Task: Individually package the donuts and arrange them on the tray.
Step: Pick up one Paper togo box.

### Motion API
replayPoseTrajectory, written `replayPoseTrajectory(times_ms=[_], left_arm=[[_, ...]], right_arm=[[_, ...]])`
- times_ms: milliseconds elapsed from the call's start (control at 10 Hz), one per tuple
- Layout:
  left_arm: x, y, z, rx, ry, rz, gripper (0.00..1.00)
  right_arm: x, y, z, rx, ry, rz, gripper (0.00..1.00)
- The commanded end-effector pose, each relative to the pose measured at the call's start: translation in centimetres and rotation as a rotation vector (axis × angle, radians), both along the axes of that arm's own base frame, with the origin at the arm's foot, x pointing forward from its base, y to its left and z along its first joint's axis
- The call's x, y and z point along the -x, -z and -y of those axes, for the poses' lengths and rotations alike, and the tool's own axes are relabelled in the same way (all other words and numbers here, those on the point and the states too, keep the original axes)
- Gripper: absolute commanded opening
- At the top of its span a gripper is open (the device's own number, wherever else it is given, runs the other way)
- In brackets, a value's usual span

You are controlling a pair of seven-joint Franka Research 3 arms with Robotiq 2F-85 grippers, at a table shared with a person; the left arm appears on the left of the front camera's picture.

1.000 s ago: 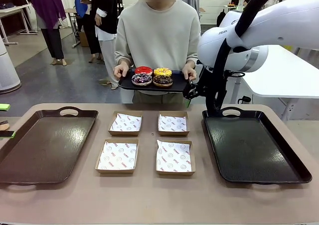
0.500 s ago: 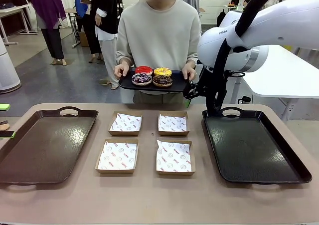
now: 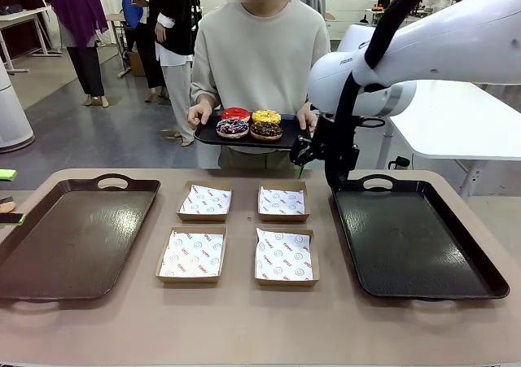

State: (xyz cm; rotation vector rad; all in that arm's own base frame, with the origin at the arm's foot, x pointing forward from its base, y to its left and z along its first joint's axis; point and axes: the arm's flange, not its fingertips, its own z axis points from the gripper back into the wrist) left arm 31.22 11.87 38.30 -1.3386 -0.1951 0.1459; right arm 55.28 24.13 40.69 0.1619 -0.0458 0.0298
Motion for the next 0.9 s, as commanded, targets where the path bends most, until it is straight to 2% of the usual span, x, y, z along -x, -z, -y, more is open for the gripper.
replayPoseTrajectory(times_ms=[0,300,800], left_arm=[[-0.1,-0.1,0.0,0.012,-0.007,0.007,1.0],[-0.1,-0.1,0.0,0.012,-0.007,0.007,1.0],[-0.1,-0.1,0.0,0.012,-0.007,0.007,1.0]], right_arm=[[-2.4,0.1,-2.2,0.058,0.054,-0.043,1.0],[-4.5,2.0,-3.0,0.075,0.096,-0.091,1.0],[-5.3,5.5,-2.3,0.106,0.088,-0.143,1.0]])
